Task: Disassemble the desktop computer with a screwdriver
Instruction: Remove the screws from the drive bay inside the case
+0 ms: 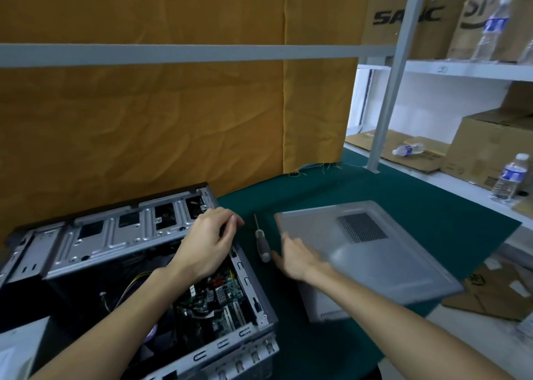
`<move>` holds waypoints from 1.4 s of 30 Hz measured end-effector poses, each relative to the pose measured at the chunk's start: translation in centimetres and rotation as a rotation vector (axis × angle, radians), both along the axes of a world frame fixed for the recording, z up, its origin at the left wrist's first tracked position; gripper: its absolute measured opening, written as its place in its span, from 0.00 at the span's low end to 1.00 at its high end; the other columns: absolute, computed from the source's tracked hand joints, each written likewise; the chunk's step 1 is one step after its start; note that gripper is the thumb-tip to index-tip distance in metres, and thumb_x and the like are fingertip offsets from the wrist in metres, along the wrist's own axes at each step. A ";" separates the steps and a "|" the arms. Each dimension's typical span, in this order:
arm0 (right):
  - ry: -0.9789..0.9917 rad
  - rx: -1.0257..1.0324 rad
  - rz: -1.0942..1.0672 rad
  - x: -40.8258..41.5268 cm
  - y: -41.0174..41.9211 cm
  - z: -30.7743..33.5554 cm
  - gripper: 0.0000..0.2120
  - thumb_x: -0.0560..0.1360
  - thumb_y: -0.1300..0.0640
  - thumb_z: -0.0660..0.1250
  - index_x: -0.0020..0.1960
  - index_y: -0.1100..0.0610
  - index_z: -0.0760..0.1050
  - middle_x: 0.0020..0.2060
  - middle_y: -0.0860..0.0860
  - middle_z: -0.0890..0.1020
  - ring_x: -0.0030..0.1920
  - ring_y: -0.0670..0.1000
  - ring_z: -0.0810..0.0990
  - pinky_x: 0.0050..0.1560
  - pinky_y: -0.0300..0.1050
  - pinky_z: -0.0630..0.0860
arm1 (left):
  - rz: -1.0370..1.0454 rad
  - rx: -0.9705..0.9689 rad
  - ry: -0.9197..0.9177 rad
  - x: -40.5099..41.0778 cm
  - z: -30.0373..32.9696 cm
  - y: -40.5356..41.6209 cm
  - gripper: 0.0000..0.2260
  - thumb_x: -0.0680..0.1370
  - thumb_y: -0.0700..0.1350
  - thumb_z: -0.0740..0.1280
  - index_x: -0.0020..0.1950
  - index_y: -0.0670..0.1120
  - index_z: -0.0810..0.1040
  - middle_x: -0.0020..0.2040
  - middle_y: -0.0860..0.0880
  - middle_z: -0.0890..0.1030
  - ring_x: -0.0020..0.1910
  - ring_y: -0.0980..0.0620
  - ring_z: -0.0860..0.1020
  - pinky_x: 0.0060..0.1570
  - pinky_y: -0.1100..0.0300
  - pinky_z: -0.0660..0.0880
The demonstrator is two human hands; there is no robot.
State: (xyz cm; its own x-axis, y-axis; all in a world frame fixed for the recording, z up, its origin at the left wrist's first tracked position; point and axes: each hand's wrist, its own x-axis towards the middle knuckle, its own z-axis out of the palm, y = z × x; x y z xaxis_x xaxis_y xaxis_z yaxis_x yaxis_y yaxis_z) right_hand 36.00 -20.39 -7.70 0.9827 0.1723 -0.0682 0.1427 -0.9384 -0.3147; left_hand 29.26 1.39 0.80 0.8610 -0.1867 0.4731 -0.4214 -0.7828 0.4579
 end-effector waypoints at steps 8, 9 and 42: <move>0.095 -0.010 -0.018 3.4 5.6 1.2 0.20 0.80 0.45 0.64 0.64 0.58 0.76 0.60 0.57 0.81 0.59 0.60 0.81 0.54 0.49 0.76 | -0.027 -0.016 0.012 -0.6 0.2 0.5 0.13 0.85 0.48 0.57 0.54 0.50 0.82 0.49 0.57 0.79 0.52 0.63 0.75 0.51 0.73 0.67; 0.123 0.054 -0.021 3.6 5.4 1.1 0.15 0.80 0.46 0.63 0.58 0.56 0.80 0.57 0.57 0.82 0.56 0.59 0.82 0.53 0.49 0.76 | -0.025 -0.016 0.014 -0.6 0.2 0.4 0.13 0.85 0.48 0.57 0.54 0.50 0.82 0.49 0.57 0.79 0.52 0.63 0.75 0.51 0.73 0.67; 0.057 0.196 0.122 -2.9 -0.3 0.3 0.04 0.79 0.62 0.60 0.46 0.55 0.69 0.55 0.64 0.76 0.60 0.61 0.74 0.54 0.47 0.67 | 0.000 0.006 0.030 -0.3 0.5 0.3 0.13 0.86 0.48 0.57 0.51 0.50 0.82 0.46 0.60 0.78 0.48 0.64 0.75 0.45 0.72 0.67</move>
State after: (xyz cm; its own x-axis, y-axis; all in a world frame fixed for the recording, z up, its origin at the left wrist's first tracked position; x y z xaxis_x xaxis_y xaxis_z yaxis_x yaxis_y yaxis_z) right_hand 33.07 -20.69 -7.45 0.9494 0.3045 -0.0765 0.2278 -0.8357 -0.4998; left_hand 28.95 1.64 1.30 0.8748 -0.1897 0.4459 -0.4077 -0.7854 0.4657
